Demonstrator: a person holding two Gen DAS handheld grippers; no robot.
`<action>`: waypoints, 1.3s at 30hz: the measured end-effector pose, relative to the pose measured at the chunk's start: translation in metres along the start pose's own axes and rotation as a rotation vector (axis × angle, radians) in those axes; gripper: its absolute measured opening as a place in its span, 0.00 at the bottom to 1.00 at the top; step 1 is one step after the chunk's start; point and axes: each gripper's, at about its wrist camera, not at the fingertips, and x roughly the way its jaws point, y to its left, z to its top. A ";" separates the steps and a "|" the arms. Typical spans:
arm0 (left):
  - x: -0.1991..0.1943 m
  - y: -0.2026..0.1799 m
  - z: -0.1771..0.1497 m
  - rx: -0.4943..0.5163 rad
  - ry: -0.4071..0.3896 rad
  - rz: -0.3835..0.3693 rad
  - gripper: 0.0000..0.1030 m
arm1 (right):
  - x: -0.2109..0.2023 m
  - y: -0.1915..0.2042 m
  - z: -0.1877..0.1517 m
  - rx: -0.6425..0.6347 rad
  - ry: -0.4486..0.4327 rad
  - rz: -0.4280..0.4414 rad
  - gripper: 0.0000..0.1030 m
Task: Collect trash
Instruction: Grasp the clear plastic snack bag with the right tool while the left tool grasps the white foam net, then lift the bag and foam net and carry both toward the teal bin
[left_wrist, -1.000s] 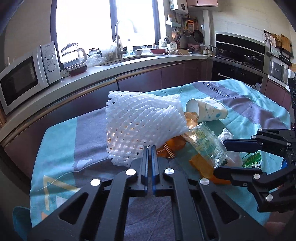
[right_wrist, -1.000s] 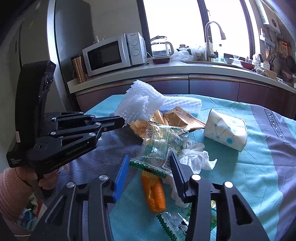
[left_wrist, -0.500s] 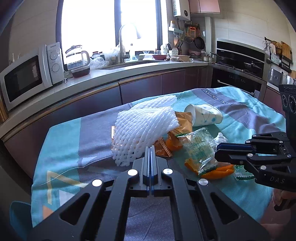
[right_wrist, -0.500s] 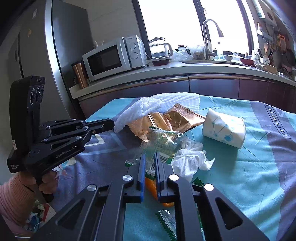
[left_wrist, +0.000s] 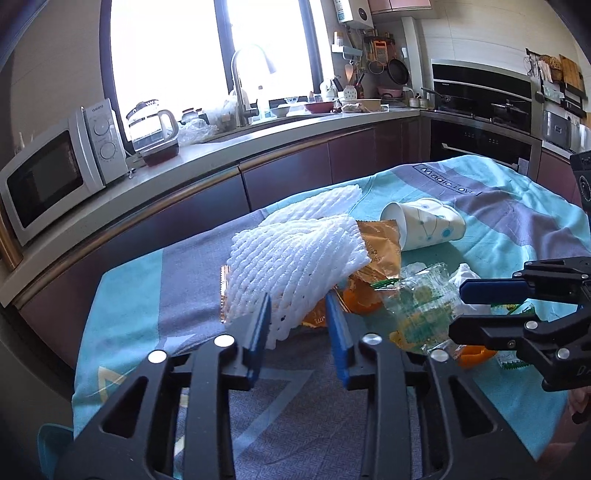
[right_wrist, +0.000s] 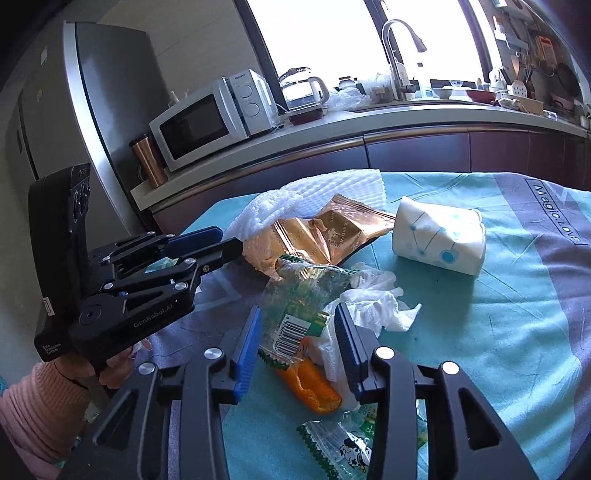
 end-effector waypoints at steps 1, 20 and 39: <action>0.002 0.000 0.000 -0.006 0.009 0.002 0.17 | 0.002 0.000 0.000 0.006 0.005 0.003 0.37; -0.035 0.015 -0.013 -0.035 -0.044 0.039 0.09 | 0.003 0.011 0.002 0.019 0.008 0.075 0.31; 0.027 0.008 -0.007 0.035 0.161 0.026 0.06 | 0.013 0.008 -0.001 0.038 0.040 0.100 0.19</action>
